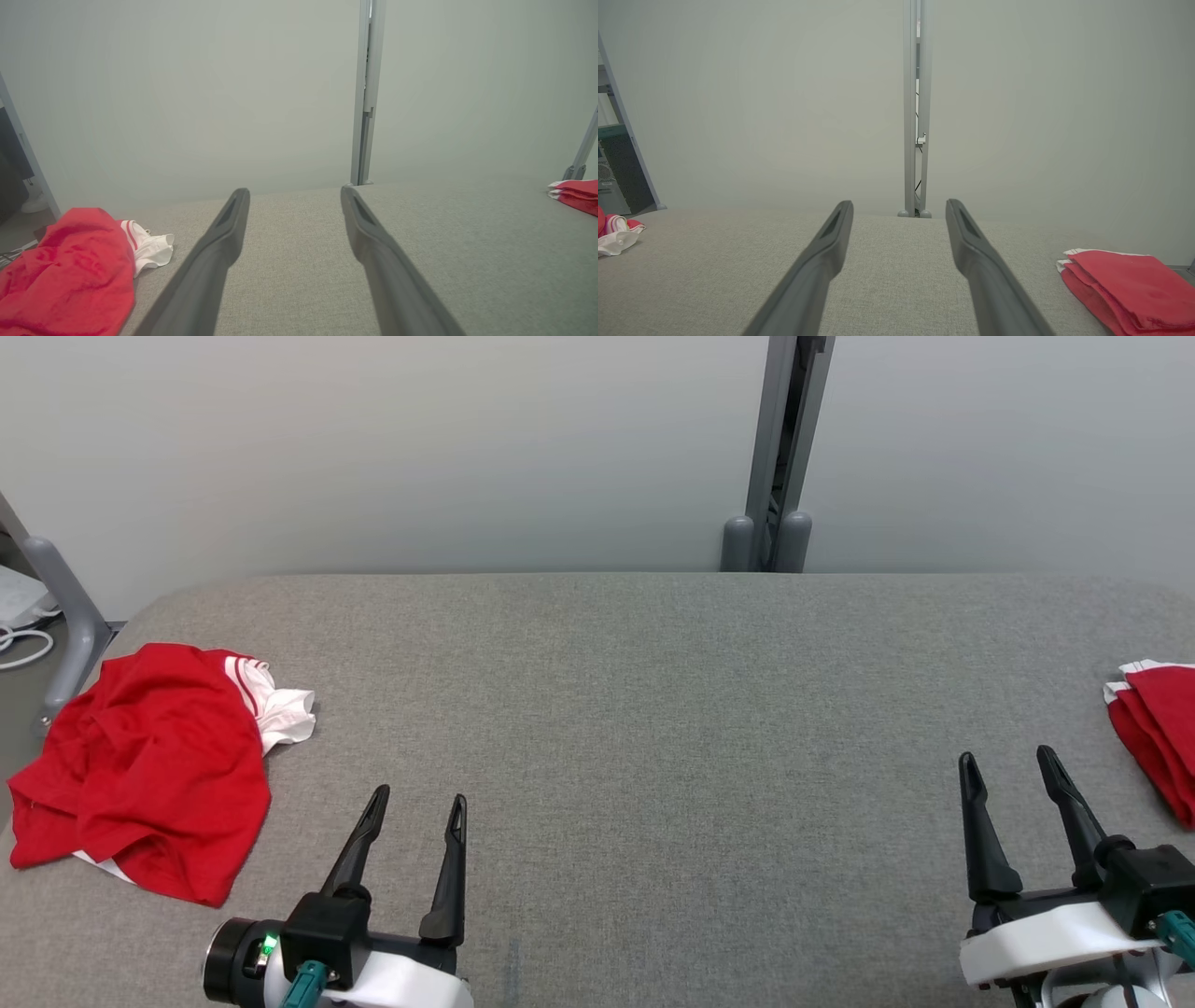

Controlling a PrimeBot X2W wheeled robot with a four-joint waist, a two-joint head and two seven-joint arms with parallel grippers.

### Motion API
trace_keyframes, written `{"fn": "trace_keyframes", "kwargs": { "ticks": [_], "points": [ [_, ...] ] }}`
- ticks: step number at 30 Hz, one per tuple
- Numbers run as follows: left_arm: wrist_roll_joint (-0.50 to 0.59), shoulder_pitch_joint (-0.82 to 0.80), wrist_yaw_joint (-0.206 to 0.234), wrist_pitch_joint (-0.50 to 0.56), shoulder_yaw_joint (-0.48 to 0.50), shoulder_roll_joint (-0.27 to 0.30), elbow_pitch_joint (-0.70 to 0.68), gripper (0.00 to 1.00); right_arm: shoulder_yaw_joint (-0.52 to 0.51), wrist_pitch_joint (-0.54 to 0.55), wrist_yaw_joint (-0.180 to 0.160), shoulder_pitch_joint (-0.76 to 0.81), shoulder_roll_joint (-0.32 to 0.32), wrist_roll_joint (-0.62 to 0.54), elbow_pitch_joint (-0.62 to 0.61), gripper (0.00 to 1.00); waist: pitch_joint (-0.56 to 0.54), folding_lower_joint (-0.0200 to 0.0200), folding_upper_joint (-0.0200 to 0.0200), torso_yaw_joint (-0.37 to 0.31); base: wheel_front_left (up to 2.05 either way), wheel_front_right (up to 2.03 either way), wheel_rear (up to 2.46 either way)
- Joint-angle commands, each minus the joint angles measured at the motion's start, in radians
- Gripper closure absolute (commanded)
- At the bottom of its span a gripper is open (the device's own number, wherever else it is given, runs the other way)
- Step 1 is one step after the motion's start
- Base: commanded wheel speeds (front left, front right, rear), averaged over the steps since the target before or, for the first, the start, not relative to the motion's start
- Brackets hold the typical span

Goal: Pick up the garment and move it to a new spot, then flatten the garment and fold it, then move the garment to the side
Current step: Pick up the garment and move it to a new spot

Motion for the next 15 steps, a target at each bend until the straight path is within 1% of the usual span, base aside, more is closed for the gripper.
{"fn": "trace_keyframes", "kwargs": {
  "ticks": [1,15],
  "points": [
    [0.002,0.001,0.000,0.000,0.002,0.003,0.000,0.00,-0.002,-0.005,-0.001,-0.008,-0.003,0.002,0.002,0.00,-0.001,0.0000,0.0000,0.000,0.00,0.00,0.00],
    [0.002,-0.009,-0.003,0.000,-0.002,0.003,0.007,0.00,-0.004,-0.005,-0.001,-0.005,-0.003,0.008,0.008,0.00,0.004,0.0000,0.0000,0.002,0.00,0.00,0.00]
  ]
}}
